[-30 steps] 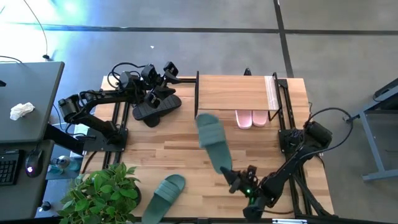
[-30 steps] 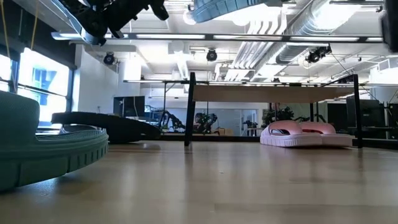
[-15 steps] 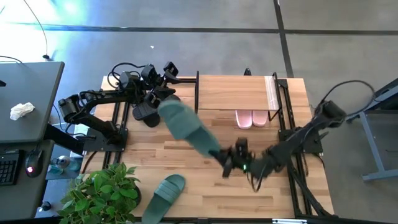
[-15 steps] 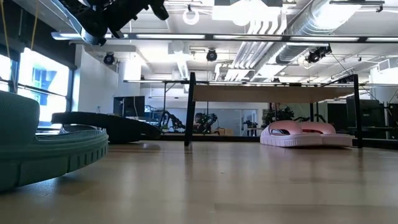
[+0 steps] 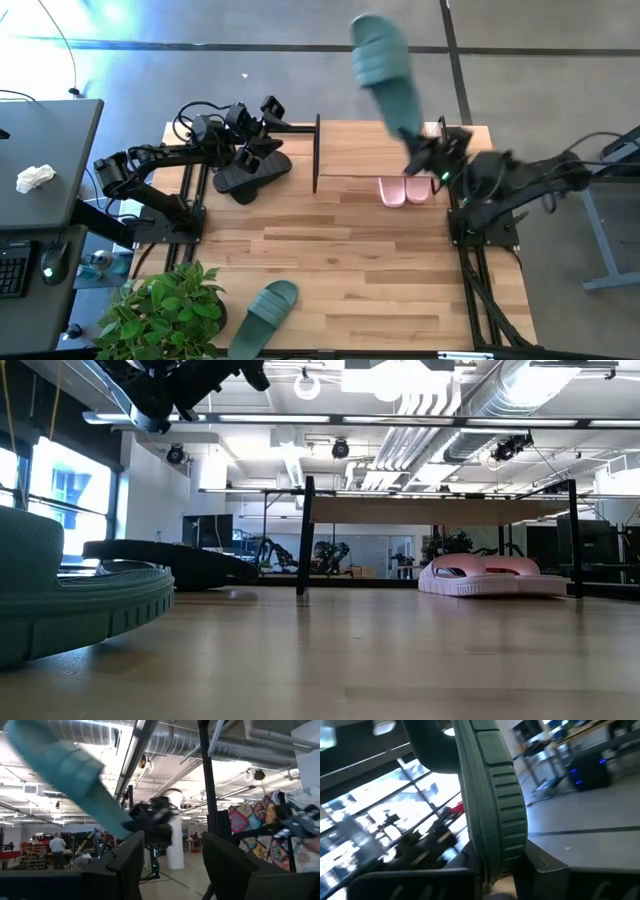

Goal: Pick and place slides into the shelf
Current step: Put the right green slide under the shelf, then adjust the slides under the shelf

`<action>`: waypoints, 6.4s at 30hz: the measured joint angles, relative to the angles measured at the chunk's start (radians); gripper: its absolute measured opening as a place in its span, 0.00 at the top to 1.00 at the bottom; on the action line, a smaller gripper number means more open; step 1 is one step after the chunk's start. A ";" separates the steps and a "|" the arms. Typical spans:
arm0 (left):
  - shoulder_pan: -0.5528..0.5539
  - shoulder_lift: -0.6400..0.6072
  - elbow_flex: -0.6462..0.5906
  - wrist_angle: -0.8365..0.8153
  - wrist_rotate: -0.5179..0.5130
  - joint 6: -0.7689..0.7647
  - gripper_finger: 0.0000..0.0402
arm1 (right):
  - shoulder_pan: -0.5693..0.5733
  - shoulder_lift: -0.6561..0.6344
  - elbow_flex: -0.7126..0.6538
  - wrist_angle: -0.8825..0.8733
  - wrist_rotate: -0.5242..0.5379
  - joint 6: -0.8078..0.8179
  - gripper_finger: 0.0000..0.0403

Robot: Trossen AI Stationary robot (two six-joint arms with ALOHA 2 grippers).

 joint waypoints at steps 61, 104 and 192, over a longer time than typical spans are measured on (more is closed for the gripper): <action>0.000 0.000 0.000 -0.004 -0.019 -0.029 0.54 | 0.274 0.732 -0.526 0.344 -0.011 1.861 0.91; 0.000 0.000 0.000 -0.004 0.087 -0.029 0.54 | -0.114 0.734 -0.526 0.360 -0.308 1.827 0.78; -0.007 0.000 0.000 -0.161 0.266 0.123 0.54 | 0.132 0.699 -0.436 0.547 -0.254 1.002 0.56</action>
